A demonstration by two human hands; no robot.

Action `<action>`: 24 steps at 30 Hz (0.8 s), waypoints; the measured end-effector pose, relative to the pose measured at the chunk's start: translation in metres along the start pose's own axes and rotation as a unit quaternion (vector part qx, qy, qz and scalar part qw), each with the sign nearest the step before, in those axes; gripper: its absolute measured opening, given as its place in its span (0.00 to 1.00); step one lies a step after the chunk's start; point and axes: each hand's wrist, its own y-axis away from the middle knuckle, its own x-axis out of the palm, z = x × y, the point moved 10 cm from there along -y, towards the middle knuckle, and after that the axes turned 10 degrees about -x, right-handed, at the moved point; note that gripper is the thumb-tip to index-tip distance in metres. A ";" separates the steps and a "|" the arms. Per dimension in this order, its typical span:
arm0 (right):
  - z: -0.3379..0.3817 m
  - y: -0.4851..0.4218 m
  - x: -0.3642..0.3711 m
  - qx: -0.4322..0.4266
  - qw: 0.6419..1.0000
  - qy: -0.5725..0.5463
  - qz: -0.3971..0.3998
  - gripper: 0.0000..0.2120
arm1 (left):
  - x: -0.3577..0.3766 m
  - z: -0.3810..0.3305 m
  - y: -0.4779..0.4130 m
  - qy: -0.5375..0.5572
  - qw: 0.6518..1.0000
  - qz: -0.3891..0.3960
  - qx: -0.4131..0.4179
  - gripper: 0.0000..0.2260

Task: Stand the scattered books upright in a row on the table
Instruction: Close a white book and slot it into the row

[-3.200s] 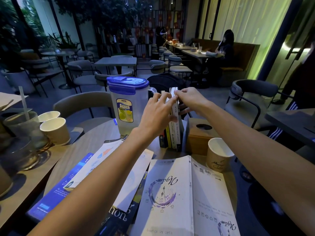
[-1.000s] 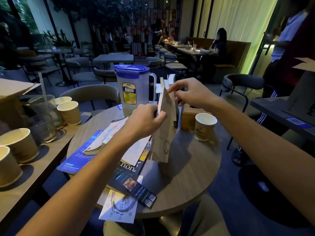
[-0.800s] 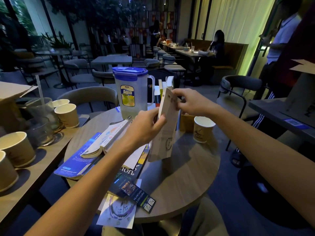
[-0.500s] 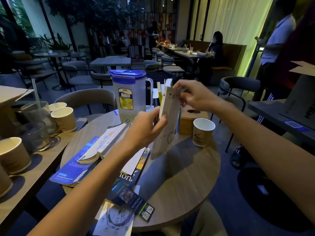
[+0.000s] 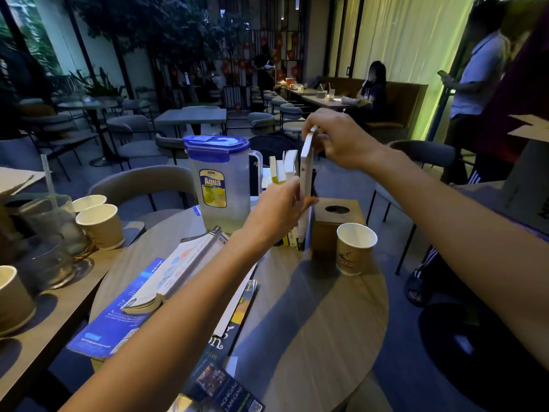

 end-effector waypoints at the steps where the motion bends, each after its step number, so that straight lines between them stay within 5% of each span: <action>1: -0.006 0.001 0.007 0.005 1.000 0.003 0.006 0.12 | 0.007 0.007 -0.002 0.001 1.000 0.007 -0.014 0.13; 8: -0.034 0.008 0.050 0.038 0.998 -0.027 0.038 0.15 | 0.042 0.033 -0.008 -0.023 0.998 0.038 -0.046 0.09; 15: -0.063 0.013 0.078 0.088 0.994 -0.064 0.030 0.14 | 0.045 0.050 -0.013 -0.107 0.992 -0.014 -0.058 0.11; 24: -0.059 0.027 0.093 0.131 0.979 -0.148 0.057 0.25 | 0.038 0.059 -0.022 -0.190 0.978 -0.065 -0.049 0.14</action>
